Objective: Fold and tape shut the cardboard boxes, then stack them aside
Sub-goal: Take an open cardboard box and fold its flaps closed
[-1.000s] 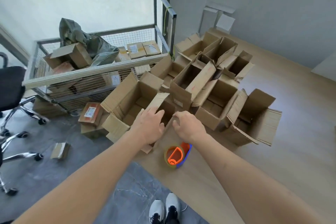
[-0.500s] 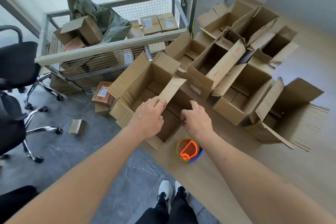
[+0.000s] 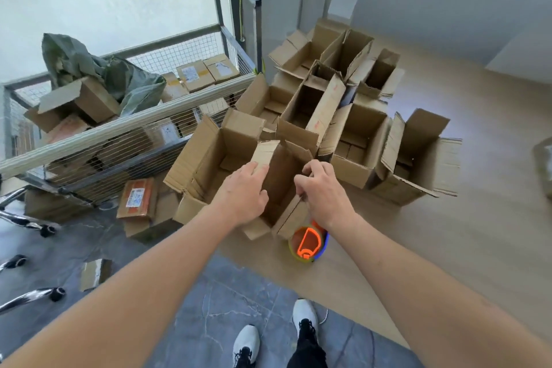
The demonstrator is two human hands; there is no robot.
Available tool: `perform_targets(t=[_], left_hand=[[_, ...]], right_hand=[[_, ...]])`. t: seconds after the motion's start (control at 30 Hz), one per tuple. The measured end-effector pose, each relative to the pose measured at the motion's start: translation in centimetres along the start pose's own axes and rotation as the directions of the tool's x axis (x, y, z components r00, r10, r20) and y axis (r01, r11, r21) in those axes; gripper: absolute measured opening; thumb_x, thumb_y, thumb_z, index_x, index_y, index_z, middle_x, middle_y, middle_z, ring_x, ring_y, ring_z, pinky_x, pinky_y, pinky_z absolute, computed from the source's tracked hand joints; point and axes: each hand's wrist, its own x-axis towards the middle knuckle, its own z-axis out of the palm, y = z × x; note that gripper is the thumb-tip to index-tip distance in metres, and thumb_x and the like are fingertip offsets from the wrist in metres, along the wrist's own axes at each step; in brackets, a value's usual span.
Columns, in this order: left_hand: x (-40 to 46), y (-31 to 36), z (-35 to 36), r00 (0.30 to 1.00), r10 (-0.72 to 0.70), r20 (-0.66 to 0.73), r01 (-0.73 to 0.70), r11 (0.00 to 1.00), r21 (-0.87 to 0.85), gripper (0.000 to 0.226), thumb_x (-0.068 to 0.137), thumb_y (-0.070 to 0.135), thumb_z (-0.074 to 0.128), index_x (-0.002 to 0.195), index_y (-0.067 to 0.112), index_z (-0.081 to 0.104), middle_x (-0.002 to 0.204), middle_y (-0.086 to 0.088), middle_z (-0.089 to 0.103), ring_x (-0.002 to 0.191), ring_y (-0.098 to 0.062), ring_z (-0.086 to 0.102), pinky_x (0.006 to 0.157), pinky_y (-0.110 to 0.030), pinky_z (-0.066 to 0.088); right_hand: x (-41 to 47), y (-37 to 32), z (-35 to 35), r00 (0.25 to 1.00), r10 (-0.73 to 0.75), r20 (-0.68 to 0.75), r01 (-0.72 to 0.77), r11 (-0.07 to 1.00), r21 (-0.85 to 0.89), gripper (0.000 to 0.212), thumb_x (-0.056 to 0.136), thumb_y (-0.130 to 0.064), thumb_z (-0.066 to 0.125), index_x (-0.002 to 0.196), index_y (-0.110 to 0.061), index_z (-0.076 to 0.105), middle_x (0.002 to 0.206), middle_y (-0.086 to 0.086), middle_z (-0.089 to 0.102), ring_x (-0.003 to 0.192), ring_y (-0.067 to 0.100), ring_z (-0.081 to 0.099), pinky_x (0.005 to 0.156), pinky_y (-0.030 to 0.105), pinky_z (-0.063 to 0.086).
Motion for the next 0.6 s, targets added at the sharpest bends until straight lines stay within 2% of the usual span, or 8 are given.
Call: perform_targets(t=[0.23,0.33,0.5,0.6], left_hand=[[-1.0,2.6,-0.7,0.990,0.130,0.058,-0.132,0.990,0.040,0.067,0.101,0.034,0.050,0.161,0.018,0.025,0.165,-0.013,0.025,0.150,-0.033,0.028,0.120,-0.049,0.031],[-1.5,4.5,-0.5,0.981,0.175,0.083,-0.179,0.983,0.042,0.064,0.102,0.033,0.049,0.160,0.019,0.026,0.166,-0.015,0.021,0.153,-0.034,0.021,0.122,-0.050,0.025],[-2.4,8.7,0.0,0.981,0.165,0.098,-0.168,0.985,0.030,0.057,0.103,0.033,0.048,0.157,0.019,0.034,0.164,-0.019,0.021,0.150,-0.037,0.026,0.120,-0.047,0.030],[-3.3,11.7,1.2,0.984,0.134,0.113,-0.140,0.989,0.047,0.053,0.102,0.032,0.044,0.153,0.017,0.038,0.159,-0.020,0.026,0.143,-0.038,0.035,0.112,-0.047,0.039]], right_hand=[[-5.2,0.0,-3.9,0.977,0.141,-0.162,-0.156,0.984,-0.084,0.029,0.080,0.003,0.073,0.085,-0.022,0.060,0.110,0.003,0.049,0.109,0.025,0.045,0.080,0.035,0.054],[-7.5,0.6,-4.9,0.944,0.236,-0.233,-0.260,0.962,-0.080,0.029,0.079,0.003,0.073,0.084,-0.023,0.060,0.106,0.002,0.050,0.102,0.025,0.045,0.076,0.033,0.051],[-11.7,2.5,-5.7,0.872,0.384,-0.305,-0.412,0.911,-0.030,0.026,0.082,0.003,0.070,0.085,-0.022,0.061,0.104,0.004,0.050,0.096,0.027,0.045,0.066,0.032,0.039],[-14.4,4.6,-5.7,0.824,0.474,-0.312,-0.490,0.871,0.028,0.024,0.085,-0.002,0.068,0.086,-0.024,0.058,0.104,0.003,0.047,0.098,0.028,0.042,0.069,0.033,0.043]])
